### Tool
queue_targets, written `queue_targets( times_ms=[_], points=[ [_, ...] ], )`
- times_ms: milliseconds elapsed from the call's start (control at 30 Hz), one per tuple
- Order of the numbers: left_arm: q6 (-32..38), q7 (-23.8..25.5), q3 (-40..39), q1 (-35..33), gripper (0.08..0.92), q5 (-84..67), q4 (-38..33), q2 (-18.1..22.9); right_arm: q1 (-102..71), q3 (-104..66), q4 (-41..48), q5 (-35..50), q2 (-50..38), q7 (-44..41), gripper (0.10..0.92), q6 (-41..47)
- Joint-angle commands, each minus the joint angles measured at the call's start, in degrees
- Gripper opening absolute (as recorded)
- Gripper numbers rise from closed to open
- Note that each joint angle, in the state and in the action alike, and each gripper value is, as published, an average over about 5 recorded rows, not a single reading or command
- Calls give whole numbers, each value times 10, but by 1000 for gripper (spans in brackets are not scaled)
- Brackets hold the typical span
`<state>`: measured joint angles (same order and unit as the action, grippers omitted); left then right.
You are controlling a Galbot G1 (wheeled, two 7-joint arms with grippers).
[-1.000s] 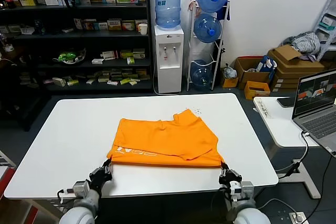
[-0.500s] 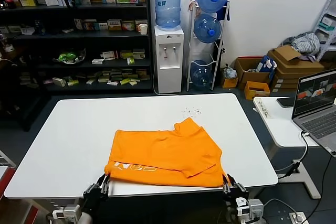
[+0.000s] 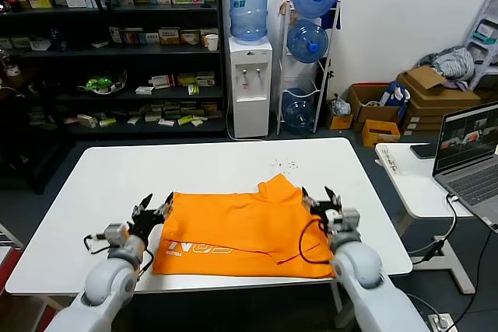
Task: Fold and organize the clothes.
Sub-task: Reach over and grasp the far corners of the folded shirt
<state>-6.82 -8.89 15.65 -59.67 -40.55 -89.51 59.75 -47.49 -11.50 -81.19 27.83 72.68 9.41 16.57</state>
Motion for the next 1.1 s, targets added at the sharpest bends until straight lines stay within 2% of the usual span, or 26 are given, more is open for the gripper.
queue_targets(
  times_ms=[33, 200, 533, 600, 900, 1100],
  points=[
    [-23, 30, -88, 213, 768, -30, 259, 28, 219, 50, 277, -6, 78, -49, 817, 6],
    [-41, 25, -97, 193, 821, -26, 266, 29, 214, 48, 316, -31, 102, -64, 822, 17],
    [-50, 18, -103, 172, 802, -31, 246, 30, 198, 49, 325, -46, 104, -63, 802, 49],
    [-54, 13, -105, 169, 760, -31, 241, 31, 193, 50, 320, -42, 101, -64, 769, 58],
    [-62, 3, -117, 164, 500, -25, 231, 28, 172, 67, 275, -5, 95, -64, 516, 93],
    [-62, 5, -119, 159, 327, -28, 220, 27, 165, 70, 263, -2, 90, -62, 352, 80]
  ],
)
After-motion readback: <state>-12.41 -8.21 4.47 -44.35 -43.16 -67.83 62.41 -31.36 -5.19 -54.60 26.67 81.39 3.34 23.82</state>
